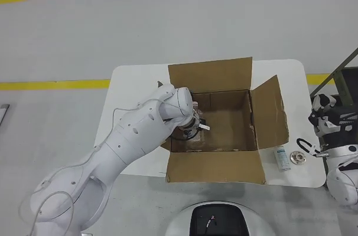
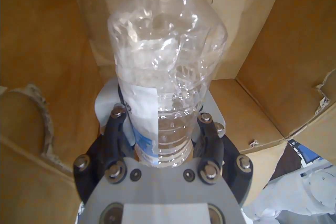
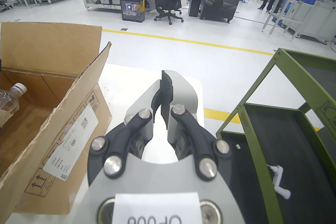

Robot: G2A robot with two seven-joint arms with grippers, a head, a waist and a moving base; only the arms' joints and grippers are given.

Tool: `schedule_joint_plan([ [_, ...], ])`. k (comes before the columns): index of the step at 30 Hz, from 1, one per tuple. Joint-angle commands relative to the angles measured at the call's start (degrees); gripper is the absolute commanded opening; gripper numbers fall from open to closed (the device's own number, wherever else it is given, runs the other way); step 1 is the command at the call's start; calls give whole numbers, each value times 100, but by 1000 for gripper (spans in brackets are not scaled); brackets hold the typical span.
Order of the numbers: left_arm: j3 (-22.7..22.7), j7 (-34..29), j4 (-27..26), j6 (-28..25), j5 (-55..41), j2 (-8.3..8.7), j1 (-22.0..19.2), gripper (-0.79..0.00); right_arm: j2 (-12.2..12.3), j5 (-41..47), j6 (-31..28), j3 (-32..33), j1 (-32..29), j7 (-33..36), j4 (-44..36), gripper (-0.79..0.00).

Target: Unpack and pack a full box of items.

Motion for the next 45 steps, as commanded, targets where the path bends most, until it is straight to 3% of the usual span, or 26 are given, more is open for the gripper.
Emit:
schedule_joint_plan([
  [1,0,15,19,16,44,-21,37,-785,0,0,0,0,0,0,0,-785],
  [9,0,-14,173,-13,73,-124,126,-785,0,0,0,0,0,0,0,-785],
  [11,0,-23,220,-23,68,-144,122,-637,0,0,0,0,0,0,0,-785],
  [12,0,-30,242,-30,72,-153,119,-517,0,0,0,0,0,0,0,-785],
  [14,0,-49,285,-49,62,-169,120,-422,0,0,0,0,0,0,0,-785],
  [15,0,-48,305,-47,72,-176,120,-280,0,0,0,0,0,0,0,-785],
  [16,0,-53,319,-53,46,-183,124,-31,0,0,0,0,0,0,0,-785],
  [17,0,-55,334,-54,44,-189,122,0,0,0,0,0,0,0,0,-785],
  [26,0,-42,319,-42,-87,-170,19,0,0,0,0,0,0,0,0,-785],
  [32,-157,17,-18,16,-390,-28,-116,0,0,0,0,0,0,0,0,-785],
  [38,-681,368,-648,-71,-212,338,-109,0,26,-33,-101,12,10,112,-72,-785],
  [45,-1538,632,-1684,223,168,956,128,0,122,-391,-318,270,163,1381,-273,-785],
])
